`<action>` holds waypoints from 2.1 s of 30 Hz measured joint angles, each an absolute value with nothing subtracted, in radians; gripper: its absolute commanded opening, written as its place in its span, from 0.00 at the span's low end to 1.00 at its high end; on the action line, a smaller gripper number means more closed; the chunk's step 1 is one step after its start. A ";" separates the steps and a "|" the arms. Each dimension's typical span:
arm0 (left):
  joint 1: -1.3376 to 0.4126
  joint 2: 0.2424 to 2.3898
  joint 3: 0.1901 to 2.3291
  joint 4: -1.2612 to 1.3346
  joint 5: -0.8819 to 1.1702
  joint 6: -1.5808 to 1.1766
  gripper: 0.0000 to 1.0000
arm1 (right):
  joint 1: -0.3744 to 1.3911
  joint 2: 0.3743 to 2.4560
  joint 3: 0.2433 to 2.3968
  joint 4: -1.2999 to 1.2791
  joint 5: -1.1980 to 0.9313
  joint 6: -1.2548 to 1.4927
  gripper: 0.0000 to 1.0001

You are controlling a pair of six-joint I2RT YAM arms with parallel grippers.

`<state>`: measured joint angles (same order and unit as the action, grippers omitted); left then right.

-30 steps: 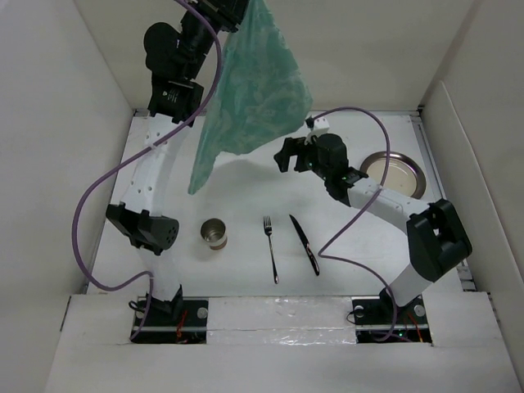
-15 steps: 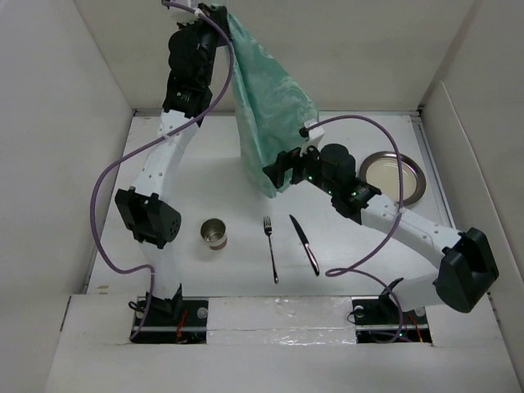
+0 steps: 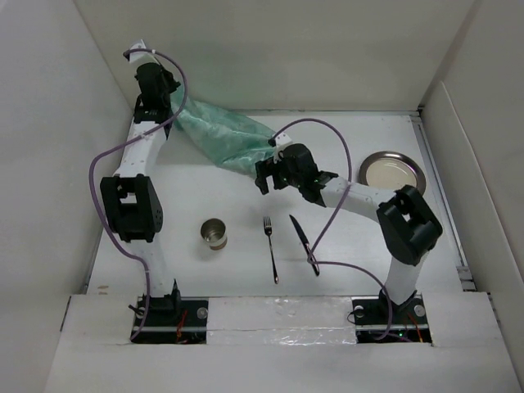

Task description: Set the dinner table for one person

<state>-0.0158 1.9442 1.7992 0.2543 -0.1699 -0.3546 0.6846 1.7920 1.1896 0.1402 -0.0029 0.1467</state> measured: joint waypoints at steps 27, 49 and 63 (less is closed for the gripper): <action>0.091 1.868 1.576 0.359 -0.062 -0.451 0.00 | 0.405 2.518 2.176 -0.191 -0.427 0.008 0.84; 0.091 1.854 1.568 0.377 -0.038 -0.470 0.00 | 0.337 2.753 2.464 -0.154 -0.573 0.334 0.90; 0.091 1.837 1.563 0.385 -0.031 -0.473 0.00 | 0.335 2.762 2.456 0.002 -0.654 0.485 0.69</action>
